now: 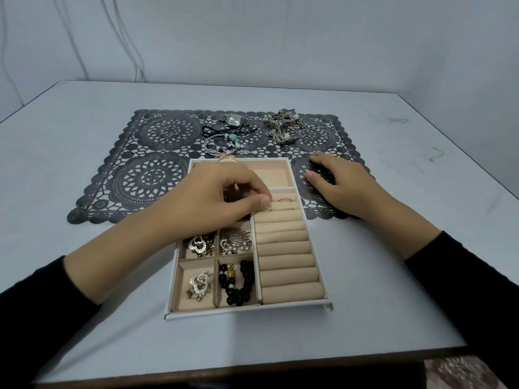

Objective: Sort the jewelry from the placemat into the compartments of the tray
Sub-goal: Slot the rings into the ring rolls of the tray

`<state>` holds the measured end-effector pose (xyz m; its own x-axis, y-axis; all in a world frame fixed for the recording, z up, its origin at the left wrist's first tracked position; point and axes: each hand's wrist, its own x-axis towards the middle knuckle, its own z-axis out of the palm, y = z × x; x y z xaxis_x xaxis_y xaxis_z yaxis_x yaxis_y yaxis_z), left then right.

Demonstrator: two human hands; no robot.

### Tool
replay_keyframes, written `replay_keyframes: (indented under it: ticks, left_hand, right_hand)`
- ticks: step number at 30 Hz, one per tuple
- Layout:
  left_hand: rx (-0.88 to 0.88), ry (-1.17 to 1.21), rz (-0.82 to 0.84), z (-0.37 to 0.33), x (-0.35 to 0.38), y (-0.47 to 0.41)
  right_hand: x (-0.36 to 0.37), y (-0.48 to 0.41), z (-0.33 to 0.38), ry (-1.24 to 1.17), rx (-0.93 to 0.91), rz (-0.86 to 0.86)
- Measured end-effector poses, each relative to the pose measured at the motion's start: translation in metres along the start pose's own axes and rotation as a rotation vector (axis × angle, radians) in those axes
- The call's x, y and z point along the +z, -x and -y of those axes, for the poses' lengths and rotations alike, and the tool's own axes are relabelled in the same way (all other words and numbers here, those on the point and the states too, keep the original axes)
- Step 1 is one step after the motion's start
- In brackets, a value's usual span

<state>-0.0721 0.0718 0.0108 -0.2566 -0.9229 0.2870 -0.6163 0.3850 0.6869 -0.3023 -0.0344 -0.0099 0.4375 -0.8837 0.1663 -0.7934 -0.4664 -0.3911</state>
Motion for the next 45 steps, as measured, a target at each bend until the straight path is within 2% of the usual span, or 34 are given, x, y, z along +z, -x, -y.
replay_keyframes:
  ticks: [6,29,36,41,45]
  left_hand:
    - [-0.014,-0.045,0.003,0.001,0.001,0.000]
    - [-0.111,0.022,-0.030,-0.009,0.001,-0.001]
    - [-0.059,-0.083,-0.251,-0.002,-0.022,-0.003]
    - [-0.138,-0.179,-0.425,0.032,-0.050,-0.002]
    - [-0.240,-0.269,-0.510,0.066,-0.072,-0.004]
  right_hand:
    - [0.000,0.000,0.000,-0.006,-0.010,-0.005]
    - [0.001,-0.002,-0.003,-0.020,-0.006,-0.015]
    - [-0.002,-0.006,-0.004,-0.044,0.032,-0.077]
    - [-0.005,-0.018,-0.007,-0.102,0.044,-0.224]
    - [-0.002,-0.033,-0.009,-0.106,0.047,-0.247]
